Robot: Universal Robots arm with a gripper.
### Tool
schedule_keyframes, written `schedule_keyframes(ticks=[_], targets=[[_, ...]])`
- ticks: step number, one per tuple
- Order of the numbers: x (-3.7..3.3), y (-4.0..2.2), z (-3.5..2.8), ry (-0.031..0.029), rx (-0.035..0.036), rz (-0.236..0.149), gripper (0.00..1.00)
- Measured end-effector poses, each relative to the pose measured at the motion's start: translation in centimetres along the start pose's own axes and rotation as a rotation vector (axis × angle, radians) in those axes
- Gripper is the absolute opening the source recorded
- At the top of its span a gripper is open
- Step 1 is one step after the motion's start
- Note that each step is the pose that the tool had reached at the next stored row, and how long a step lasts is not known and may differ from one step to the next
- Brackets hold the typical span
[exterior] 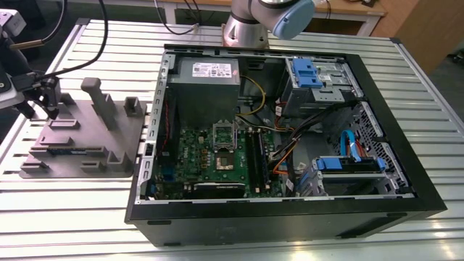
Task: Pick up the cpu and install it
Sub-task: 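Pick up the cpu and move it towards the insertion slot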
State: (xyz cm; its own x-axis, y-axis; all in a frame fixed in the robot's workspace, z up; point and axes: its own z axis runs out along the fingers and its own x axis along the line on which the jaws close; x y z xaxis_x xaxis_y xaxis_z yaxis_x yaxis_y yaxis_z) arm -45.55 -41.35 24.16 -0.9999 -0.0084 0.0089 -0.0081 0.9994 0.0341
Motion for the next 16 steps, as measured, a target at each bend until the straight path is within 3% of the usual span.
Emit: schedule_keyframes(ticks=[3, 5, 16], targets=[[0.00, 0.00, -0.05, 0.0000, 0.0000, 0.000, 0.47], [0.00, 0.02, -0.46, 0.0000, 0.0000, 0.000, 0.47], [0.00, 0.03, -0.71, 0.0000, 0.0000, 0.000, 0.47]])
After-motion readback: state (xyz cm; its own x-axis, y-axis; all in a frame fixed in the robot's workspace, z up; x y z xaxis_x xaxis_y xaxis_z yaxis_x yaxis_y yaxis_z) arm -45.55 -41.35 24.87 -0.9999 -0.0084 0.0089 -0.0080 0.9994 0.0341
